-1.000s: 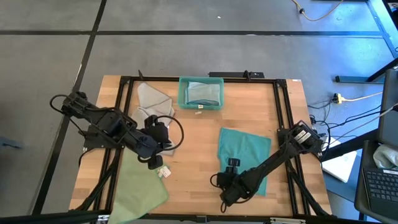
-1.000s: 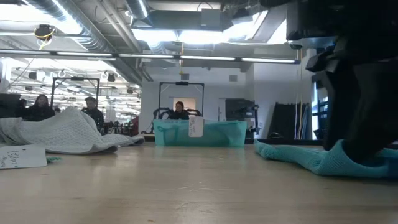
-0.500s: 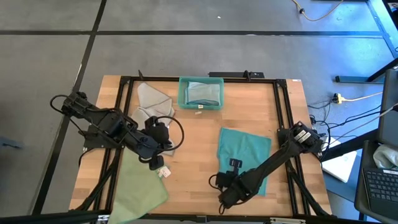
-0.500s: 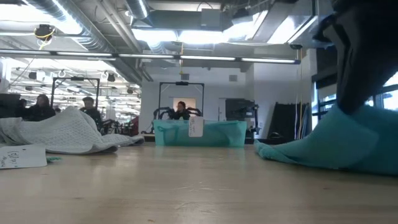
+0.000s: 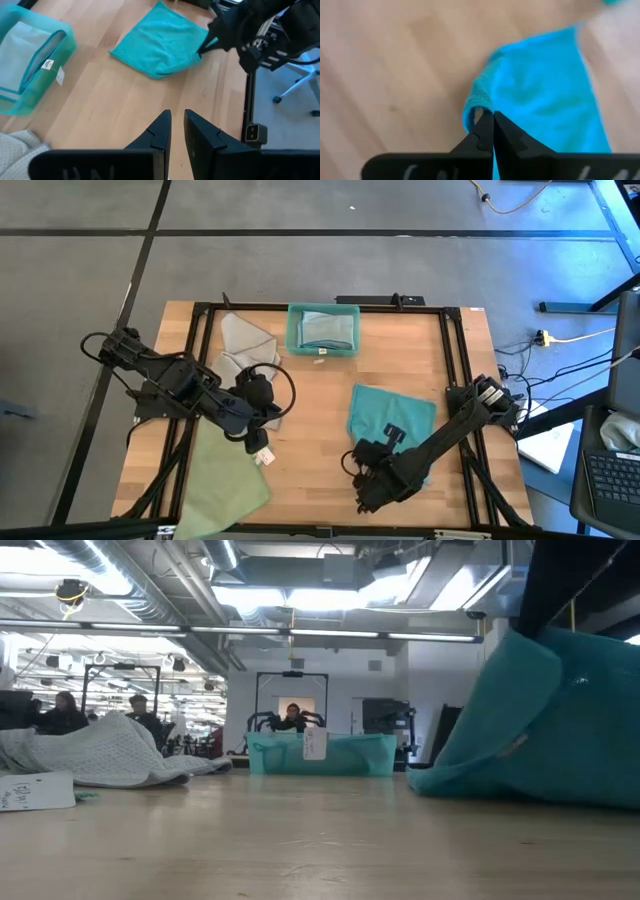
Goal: Fold microfiber towels
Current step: Prepare the blue towel
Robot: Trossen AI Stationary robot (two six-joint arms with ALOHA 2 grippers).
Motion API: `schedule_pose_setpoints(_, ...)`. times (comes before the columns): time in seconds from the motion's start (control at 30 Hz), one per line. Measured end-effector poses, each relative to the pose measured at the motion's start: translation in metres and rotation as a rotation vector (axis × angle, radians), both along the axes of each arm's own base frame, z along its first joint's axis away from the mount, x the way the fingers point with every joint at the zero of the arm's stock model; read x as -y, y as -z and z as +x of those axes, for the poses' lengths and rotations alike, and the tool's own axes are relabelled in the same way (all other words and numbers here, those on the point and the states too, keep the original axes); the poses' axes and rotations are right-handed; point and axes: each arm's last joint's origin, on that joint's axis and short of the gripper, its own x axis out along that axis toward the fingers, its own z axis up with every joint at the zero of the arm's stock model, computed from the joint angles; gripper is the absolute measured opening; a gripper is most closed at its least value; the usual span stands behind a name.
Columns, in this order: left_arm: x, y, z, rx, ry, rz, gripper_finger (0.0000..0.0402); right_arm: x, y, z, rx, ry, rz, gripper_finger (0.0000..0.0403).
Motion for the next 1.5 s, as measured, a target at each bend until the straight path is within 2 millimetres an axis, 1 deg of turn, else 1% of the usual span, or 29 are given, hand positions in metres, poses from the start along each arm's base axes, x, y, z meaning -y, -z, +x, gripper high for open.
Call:
schedule_pose_setpoints(0.13, 0.000, 0.000, 0.000, 0.005, -0.019, -0.018, 0.0043, 0.008, -0.004, -0.013, -0.052, 0.147, -0.039, 0.0003)
schedule_pose_setpoints(0.33, 0.000, -0.001, 0.001, 0.022, -0.023, -0.023, 0.0043, 0.004, 0.003, -0.021, -0.158, 0.138, 0.011, 0.0006)
schedule_pose_setpoints(0.47, 0.001, -0.001, 0.001, 0.025, -0.023, -0.024, 0.0043, 0.000, 0.015, -0.027, -0.228, 0.152, 0.078, 0.0006)
schedule_pose_setpoints(0.6, 0.001, -0.001, 0.001, 0.025, -0.023, -0.024, 0.0043, -0.004, 0.037, -0.035, -0.312, 0.161, 0.174, 0.0006)
schedule_pose_setpoints(0.77, 0.001, -0.001, 0.001, 0.024, -0.021, -0.025, 0.0043, -0.004, 0.060, -0.045, -0.379, 0.198, 0.235, 0.0007)
schedule_pose_setpoints(0.93, 0.001, -0.001, 0.001, 0.019, -0.012, -0.034, 0.0043, -0.002, 0.062, -0.046, -0.370, 0.195, 0.207, 0.0012)
schedule_pose_setpoints(1.07, 0.001, -0.001, 0.001, 0.018, -0.011, -0.034, 0.0043, -0.001, 0.061, -0.043, -0.339, 0.188, 0.183, 0.0033)
schedule_pose_setpoints(1.2, -0.001, -0.001, 0.001, 0.012, -0.011, -0.005, 0.0043, -0.003, 0.052, -0.036, -0.257, 0.165, 0.163, 0.0069)
schedule_pose_setpoints(1.27, -0.003, 0.001, 0.004, 0.012, -0.012, 0.035, 0.0043, -0.004, 0.040, -0.033, -0.192, 0.150, 0.150, 0.0089)
schedule_pose_setpoints(1.37, -0.007, 0.007, 0.010, 0.006, -0.016, 0.073, 0.0043, -0.002, 0.006, -0.030, -0.052, 0.122, 0.094, 0.0115)
schedule_pose_setpoints(1.43, -0.011, 0.013, 0.017, 0.012, -0.009, 0.074, 0.0043, 0.001, -0.020, -0.035, 0.047, 0.094, 0.033, 0.0126)
schedule_pose_setpoints(1.5, -0.016, 0.024, 0.025, 0.010, 0.021, 0.062, 0.0043, 0.006, -0.049, -0.043, 0.138, 0.073, -0.008, 0.0131)
